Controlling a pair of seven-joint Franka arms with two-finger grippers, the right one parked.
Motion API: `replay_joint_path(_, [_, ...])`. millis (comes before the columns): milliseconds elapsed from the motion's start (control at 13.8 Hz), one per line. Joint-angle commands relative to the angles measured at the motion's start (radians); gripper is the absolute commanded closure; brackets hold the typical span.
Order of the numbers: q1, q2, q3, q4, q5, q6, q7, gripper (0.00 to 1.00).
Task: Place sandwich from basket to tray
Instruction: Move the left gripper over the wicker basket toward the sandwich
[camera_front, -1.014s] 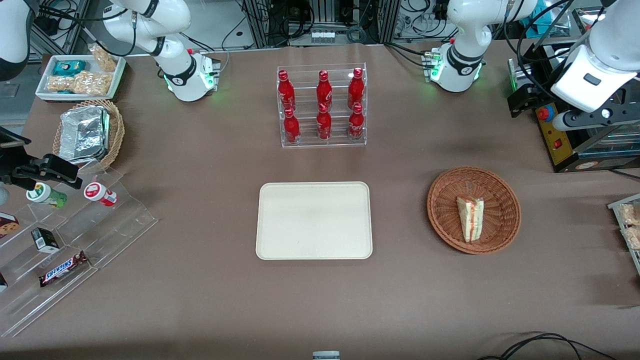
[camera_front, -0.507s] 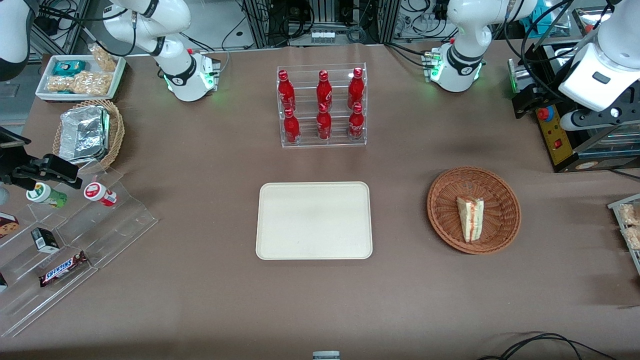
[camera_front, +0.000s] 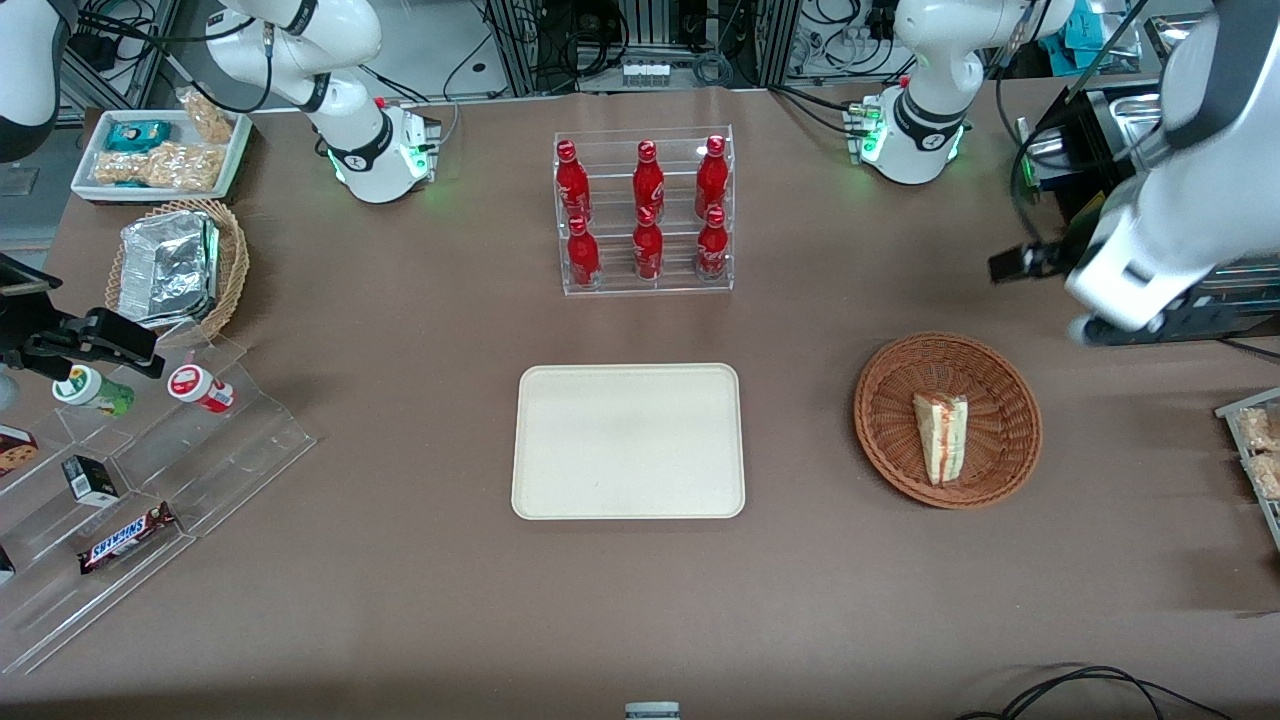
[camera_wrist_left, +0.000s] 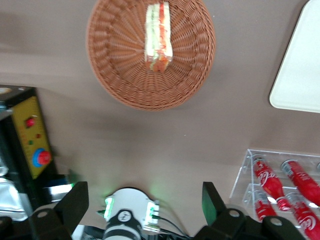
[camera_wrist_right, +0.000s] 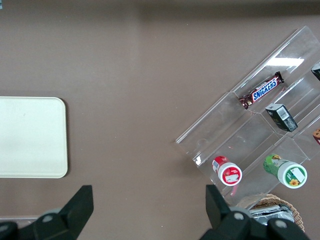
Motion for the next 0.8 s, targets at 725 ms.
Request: replay_joint_path(725, [0.026,0.056,0.002,-0.45,-0.006,0.687,-0.089,0.0])
